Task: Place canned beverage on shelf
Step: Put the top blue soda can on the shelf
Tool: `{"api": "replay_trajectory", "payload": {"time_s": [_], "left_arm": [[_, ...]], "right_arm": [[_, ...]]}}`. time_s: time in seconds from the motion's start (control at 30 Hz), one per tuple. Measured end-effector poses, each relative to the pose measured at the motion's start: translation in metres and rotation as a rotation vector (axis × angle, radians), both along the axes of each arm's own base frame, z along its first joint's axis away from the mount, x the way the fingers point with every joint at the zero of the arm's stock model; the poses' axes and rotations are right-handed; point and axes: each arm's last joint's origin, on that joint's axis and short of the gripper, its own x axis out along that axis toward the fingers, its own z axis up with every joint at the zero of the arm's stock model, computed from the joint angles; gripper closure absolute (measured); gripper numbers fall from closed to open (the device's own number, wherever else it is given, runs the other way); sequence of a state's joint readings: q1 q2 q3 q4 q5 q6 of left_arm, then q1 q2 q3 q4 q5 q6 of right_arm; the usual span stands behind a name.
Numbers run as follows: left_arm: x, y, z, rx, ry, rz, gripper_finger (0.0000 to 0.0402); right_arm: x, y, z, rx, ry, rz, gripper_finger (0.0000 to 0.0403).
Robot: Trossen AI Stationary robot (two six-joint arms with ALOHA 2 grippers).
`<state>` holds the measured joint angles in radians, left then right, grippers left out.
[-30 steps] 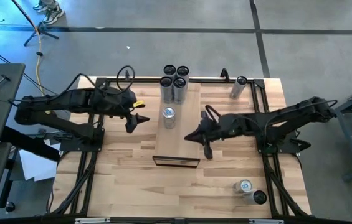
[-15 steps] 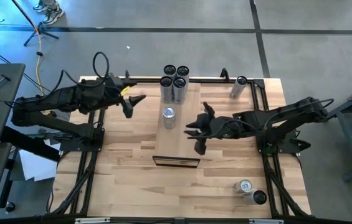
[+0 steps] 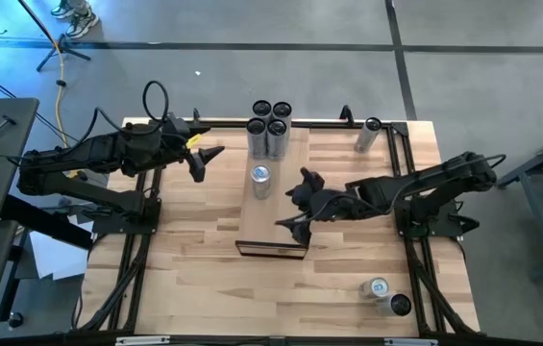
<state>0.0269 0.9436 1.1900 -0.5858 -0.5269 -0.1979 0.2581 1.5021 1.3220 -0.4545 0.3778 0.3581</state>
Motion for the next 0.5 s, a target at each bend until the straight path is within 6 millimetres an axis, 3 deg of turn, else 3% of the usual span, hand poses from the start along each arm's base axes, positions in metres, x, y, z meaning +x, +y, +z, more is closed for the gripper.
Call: {"api": "replay_trajectory", "payload": {"time_s": [0.3, 0.5], "left_arm": [[-0.001, 0.000, -0.002, -0.006, 0.023, 0.002, 0.0106], [-0.002, 0.001, -0.004, 0.005, 0.040, 0.032, 0.0106]], "right_arm": [[0.016, 0.004, -0.023, 0.028, 0.026, -0.117, 0.0013], [0.022, 0.023, -0.030, -0.041, -0.076, -0.273, 0.0013]]}}
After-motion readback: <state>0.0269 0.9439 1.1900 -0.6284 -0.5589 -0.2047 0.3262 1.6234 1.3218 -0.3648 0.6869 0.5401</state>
